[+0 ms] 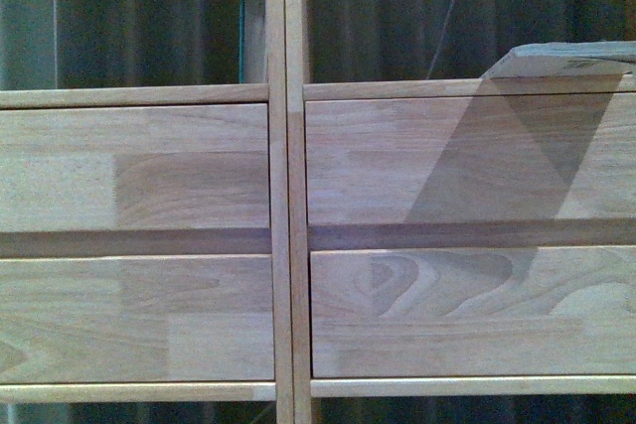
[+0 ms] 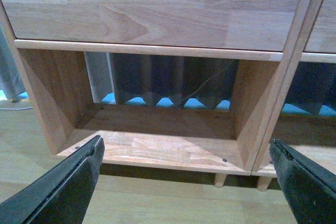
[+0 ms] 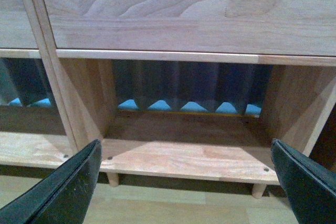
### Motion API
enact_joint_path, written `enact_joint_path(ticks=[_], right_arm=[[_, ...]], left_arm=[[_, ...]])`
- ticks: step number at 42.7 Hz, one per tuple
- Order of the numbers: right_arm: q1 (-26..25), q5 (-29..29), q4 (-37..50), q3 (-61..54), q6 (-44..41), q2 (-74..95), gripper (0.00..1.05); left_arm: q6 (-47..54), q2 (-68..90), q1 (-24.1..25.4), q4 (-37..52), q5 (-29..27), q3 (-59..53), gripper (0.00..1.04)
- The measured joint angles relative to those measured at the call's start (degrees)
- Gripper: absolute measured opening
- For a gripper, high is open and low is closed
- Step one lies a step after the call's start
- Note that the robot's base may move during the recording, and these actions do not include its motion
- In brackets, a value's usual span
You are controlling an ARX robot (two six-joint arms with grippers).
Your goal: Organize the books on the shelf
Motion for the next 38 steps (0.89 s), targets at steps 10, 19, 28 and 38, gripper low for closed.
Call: enact_joint_path(ticks=[10,19,28,38], right_arm=[[0.0,0.02,-0.02,0.0,0.0,0.0,0.98],[0.0,0.02,-0.02,0.0,0.0,0.0,0.98],[0.0,0.02,-0.02,0.0,0.02,0.0,0.98],[0.0,0.04,0.0,0.0,0.0,0.0,0.98]], left_arm=[[0.0,0.0,0.0,0.0,0.0,0.0,0.97],[0.0,-0.02,0.0,0.0,-0.02,-0.02,0.97],[0.02,-0.02,0.0,0.0,0.0,-0.02,0.97],[0.04,0.0,0.0,0.0,0.0,0.0,0.97]])
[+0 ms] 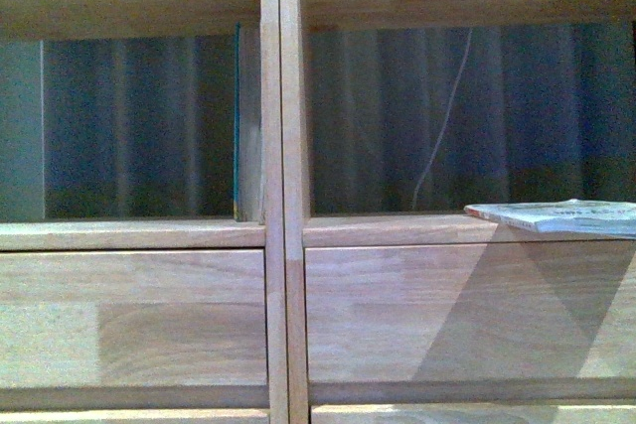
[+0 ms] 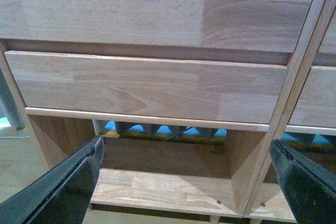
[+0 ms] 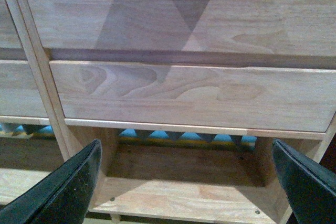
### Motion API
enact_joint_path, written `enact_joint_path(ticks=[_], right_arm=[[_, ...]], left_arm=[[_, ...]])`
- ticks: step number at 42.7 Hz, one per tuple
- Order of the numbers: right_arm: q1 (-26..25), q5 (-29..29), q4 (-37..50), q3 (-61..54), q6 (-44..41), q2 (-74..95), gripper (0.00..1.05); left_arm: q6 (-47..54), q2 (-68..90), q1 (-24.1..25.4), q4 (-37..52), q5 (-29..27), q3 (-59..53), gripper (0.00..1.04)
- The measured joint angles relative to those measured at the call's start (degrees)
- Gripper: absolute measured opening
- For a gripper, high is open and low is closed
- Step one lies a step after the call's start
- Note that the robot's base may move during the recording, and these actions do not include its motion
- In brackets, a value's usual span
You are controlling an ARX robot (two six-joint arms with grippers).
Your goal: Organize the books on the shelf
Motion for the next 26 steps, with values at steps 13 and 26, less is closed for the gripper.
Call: enact_joint_path(ticks=[13,26], right_arm=[[-8.72,-28.33,5.18,2.95,13.25,9.31,0.98],[-2.67,-32.13,28.57,22.18,35.69,40.89,0.98]], left_arm=[[0.0,0.0,0.0,0.0,0.0,0.0,0.97],[0.0,-0.02,0.0,0.0,0.0,0.0,0.97]])
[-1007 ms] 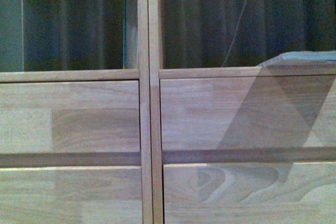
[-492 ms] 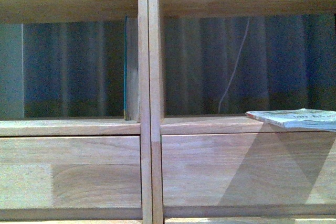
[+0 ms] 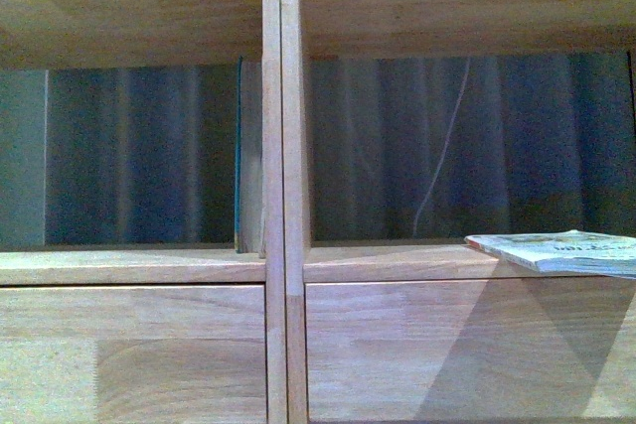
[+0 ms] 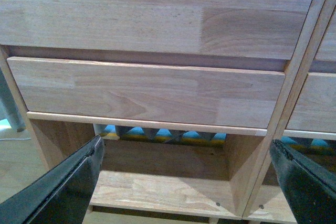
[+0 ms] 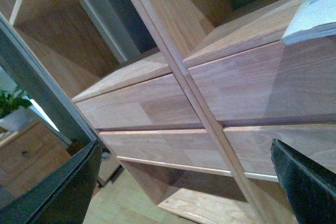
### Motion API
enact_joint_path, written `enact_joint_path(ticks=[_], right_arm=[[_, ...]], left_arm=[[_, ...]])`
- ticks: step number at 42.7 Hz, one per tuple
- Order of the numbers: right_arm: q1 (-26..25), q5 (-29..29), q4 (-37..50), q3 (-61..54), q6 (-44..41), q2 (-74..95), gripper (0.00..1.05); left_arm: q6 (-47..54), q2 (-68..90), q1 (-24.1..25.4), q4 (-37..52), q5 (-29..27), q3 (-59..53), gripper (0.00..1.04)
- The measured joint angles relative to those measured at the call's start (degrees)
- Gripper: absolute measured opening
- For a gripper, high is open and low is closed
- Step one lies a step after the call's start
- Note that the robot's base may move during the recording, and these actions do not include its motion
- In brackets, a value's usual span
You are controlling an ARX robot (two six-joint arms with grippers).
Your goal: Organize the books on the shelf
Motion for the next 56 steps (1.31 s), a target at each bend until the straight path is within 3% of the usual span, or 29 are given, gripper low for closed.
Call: enact_joint_path(ticks=[7,13,21,37,49,51,54,56], right_arm=[[3.32,2.91,5.16,9.42,9.92,15.61,0.98],[3.28,7.1,7.72,14.67,18.29,26.51,0.98],[2.21,10.75,10.08,20.5,23.28,36.5,0.98],[-1.73,15.67,9.64,31.43,24.94,48.81,0.98],[-4.96,15.5,9.53,34.14,26.73,50.53,0.97],[-4.76,15.5,9.44,33.94,26.73,50.53,0.9],[-4.22,15.34,9.44,33.57,26.73,50.51,0.8],[-3.8,15.43,9.42,33.48,26.73,50.51,0.74]], left_arm=[[-0.02,0.0,0.0,0.0,0.0,0.0,0.97],[0.0,0.0,0.0,0.0,0.0,0.0,0.97],[0.0,0.0,0.0,0.0,0.0,0.0,0.97],[0.0,0.0,0.0,0.0,0.0,-0.02,0.97],[0.0,0.0,0.0,0.0,0.0,0.0,0.97],[0.0,0.0,0.0,0.0,0.0,-0.02,0.97],[-1.49,1.07,2.64,1.81,6.62,0.0,0.97],[-3.06,3.06,6.36,4.74,15.5,0.24,0.97]])
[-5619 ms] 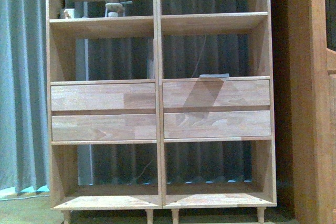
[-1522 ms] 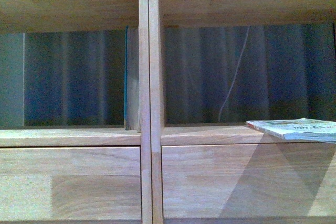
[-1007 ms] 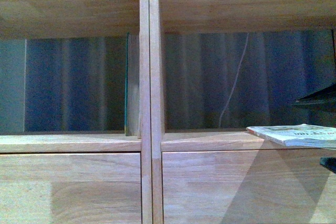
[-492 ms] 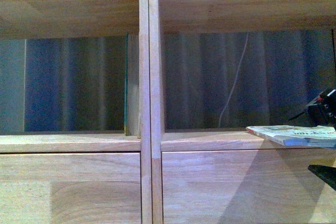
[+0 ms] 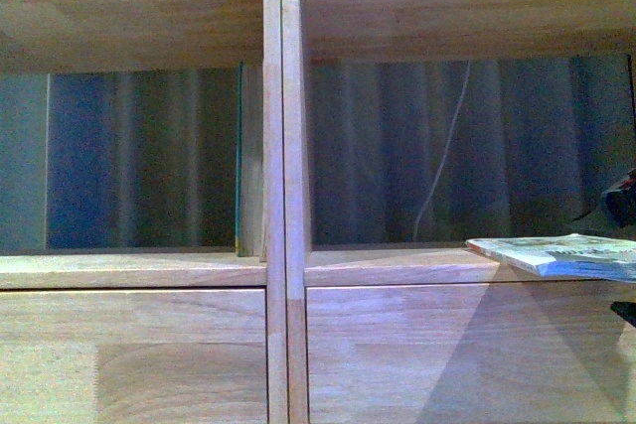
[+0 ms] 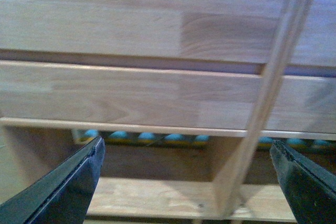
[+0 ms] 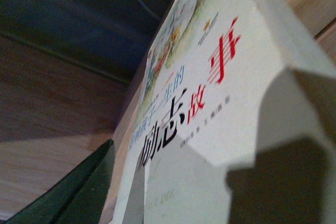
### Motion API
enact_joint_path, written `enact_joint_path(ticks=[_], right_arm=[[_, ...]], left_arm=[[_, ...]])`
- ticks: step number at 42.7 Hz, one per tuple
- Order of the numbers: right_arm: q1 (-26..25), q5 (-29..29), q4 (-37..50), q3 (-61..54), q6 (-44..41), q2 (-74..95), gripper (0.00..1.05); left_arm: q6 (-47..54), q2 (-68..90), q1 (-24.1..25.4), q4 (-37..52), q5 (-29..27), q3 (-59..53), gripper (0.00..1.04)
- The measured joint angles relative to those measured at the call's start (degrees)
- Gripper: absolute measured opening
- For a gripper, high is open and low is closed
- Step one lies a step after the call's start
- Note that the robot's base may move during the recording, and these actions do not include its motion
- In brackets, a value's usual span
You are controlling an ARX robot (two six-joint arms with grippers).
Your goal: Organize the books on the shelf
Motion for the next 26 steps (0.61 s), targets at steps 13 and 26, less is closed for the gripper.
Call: enact_joint_path(ticks=[13,26], right_arm=[[1.11,1.14,-0.09,0.0,0.0,-0.13,0.33],[0.83,0.15,1.75,-0.48,0.83,-1.81,0.07]], left_arm=[[-11.82,13.03,20.65,19.37,25.09,10.67,0.97],[-32.15,29.46,30.93,38.75,33.55,23.74,0.97]])
